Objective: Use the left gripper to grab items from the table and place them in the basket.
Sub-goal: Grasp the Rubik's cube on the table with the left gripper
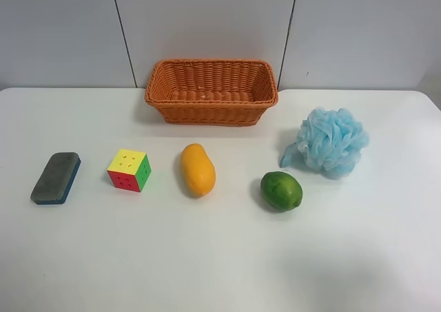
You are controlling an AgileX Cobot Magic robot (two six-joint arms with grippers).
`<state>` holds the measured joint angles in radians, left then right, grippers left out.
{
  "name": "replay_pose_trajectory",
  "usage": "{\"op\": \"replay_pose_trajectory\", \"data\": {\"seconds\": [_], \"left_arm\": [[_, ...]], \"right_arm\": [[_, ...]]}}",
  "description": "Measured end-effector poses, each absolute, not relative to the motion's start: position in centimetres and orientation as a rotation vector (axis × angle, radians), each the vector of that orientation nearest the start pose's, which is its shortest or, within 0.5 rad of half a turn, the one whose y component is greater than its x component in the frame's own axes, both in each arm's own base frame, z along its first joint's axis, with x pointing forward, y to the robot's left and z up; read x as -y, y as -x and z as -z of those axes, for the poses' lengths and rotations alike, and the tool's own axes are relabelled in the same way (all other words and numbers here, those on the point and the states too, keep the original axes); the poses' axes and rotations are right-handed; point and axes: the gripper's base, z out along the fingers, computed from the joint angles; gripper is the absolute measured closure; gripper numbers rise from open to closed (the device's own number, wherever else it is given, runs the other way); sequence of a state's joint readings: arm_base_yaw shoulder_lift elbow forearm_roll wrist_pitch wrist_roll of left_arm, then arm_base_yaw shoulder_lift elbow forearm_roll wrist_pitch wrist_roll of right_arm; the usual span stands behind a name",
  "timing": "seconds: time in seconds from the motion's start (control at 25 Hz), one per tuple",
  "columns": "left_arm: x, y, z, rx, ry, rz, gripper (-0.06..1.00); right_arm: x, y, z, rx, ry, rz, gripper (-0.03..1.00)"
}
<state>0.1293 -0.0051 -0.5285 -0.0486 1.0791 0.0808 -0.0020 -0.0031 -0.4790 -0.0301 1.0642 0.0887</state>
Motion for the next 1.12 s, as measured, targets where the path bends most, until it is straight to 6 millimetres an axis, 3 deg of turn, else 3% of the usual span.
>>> {"op": "replay_pose_trajectory", "data": {"seconds": [1.12], "left_arm": [[0.50, 0.83, -28.58, -2.003, 0.047, -0.075, -0.05]], "right_arm": [[0.24, 0.32, -27.11, -2.063, -0.095, -0.017, -0.02]]}}
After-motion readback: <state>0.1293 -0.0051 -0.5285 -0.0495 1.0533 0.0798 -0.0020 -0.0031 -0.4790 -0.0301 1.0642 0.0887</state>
